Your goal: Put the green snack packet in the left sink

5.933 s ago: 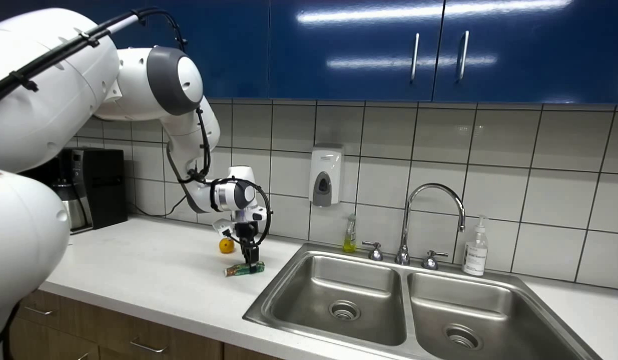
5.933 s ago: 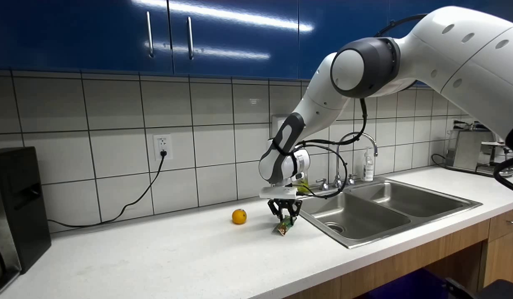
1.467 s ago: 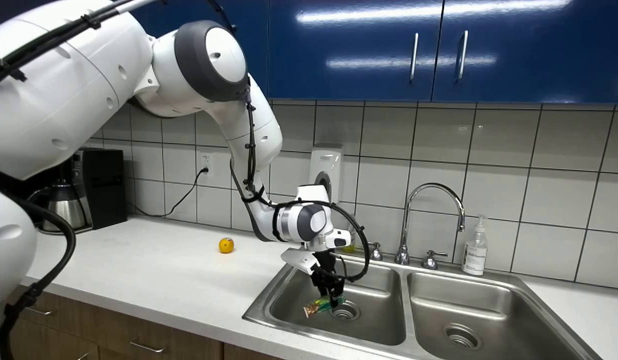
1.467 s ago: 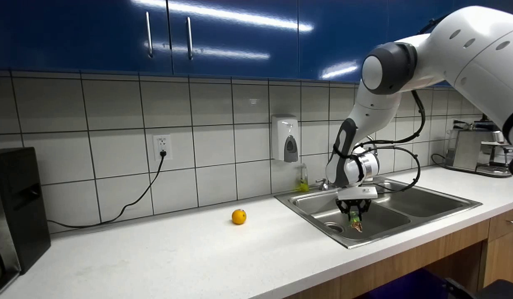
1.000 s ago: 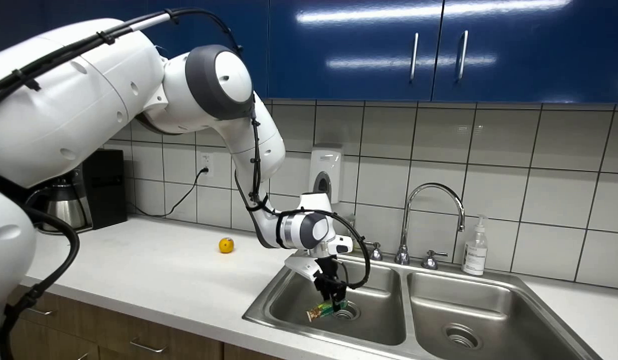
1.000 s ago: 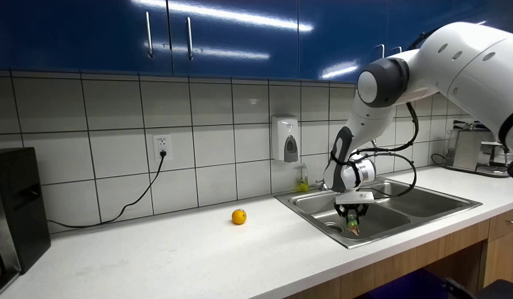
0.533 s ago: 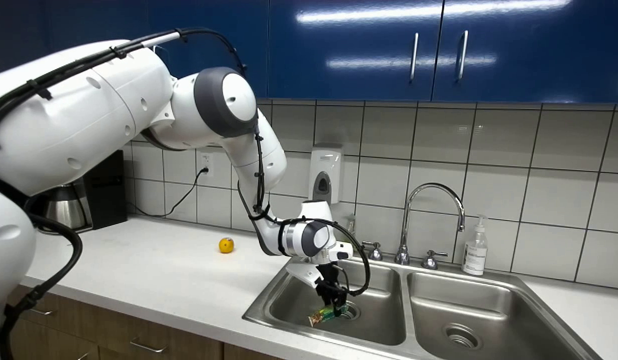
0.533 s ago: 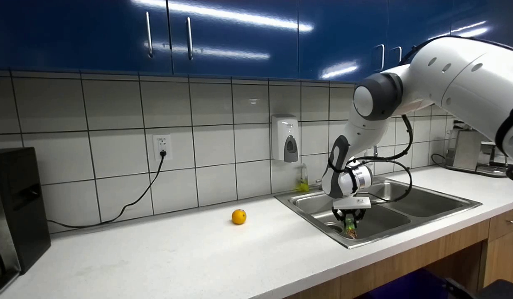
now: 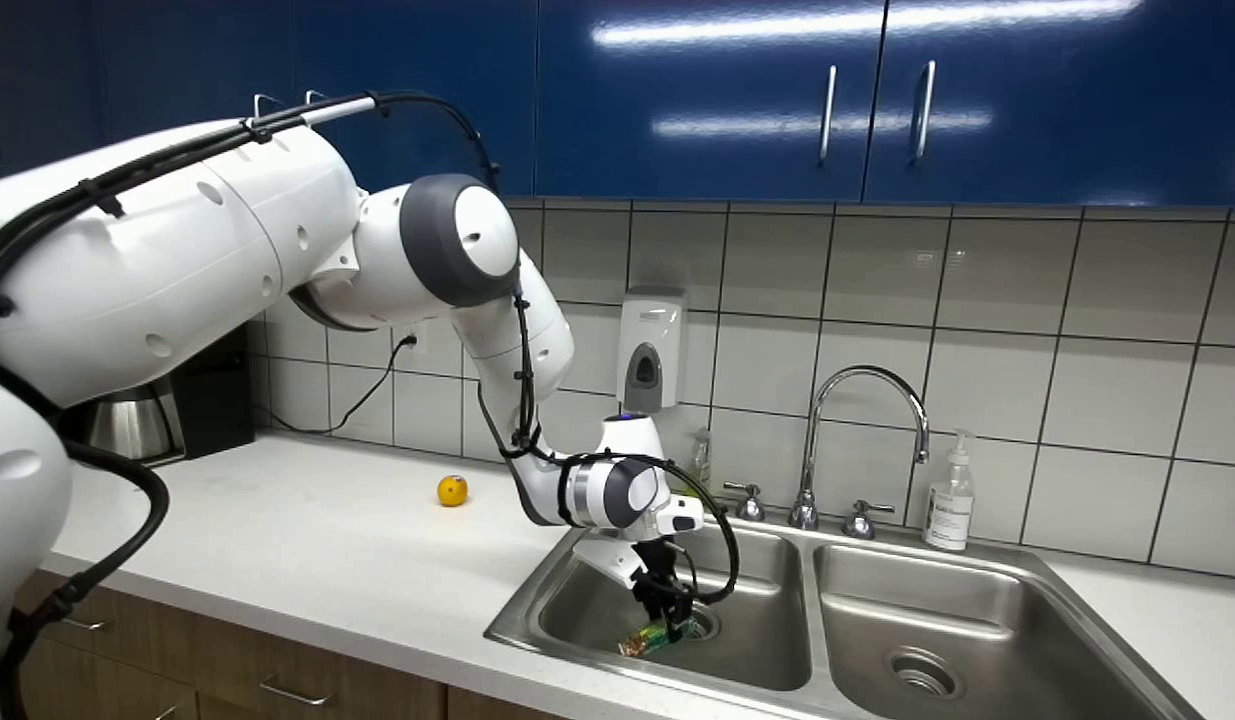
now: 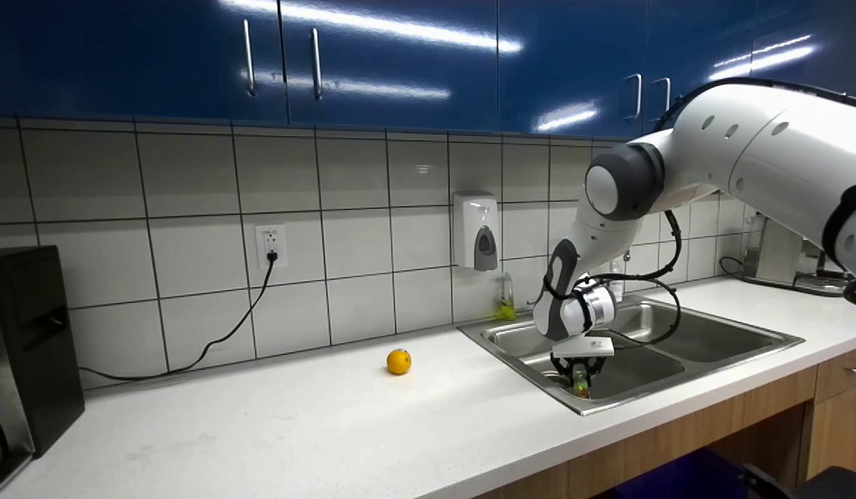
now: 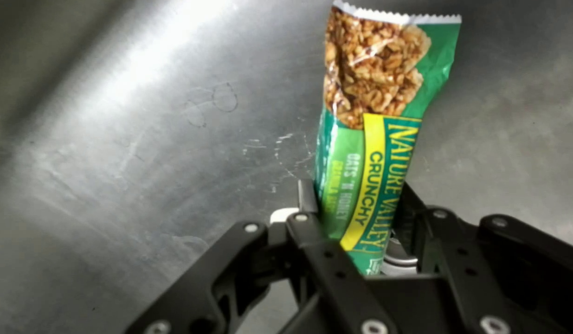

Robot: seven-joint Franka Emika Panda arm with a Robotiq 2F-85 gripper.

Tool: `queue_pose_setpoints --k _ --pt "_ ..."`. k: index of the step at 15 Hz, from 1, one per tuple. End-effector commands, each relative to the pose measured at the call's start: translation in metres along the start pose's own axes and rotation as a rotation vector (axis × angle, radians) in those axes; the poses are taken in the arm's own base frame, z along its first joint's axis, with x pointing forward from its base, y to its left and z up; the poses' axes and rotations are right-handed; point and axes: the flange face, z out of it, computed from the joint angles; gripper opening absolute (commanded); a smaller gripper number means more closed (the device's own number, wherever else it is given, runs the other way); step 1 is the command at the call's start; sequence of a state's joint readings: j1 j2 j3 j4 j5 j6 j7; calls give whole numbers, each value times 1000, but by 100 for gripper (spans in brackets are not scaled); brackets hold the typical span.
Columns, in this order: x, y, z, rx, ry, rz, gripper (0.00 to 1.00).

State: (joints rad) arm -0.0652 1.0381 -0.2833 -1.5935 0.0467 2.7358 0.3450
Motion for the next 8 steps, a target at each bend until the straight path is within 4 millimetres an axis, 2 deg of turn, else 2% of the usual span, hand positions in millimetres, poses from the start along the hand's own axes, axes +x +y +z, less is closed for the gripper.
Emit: queue_pose_setpoints --k 1,8 --pt "9 -5 8 20 -15 5 17" --pt "8 -12 22 17 -27 -3 17"
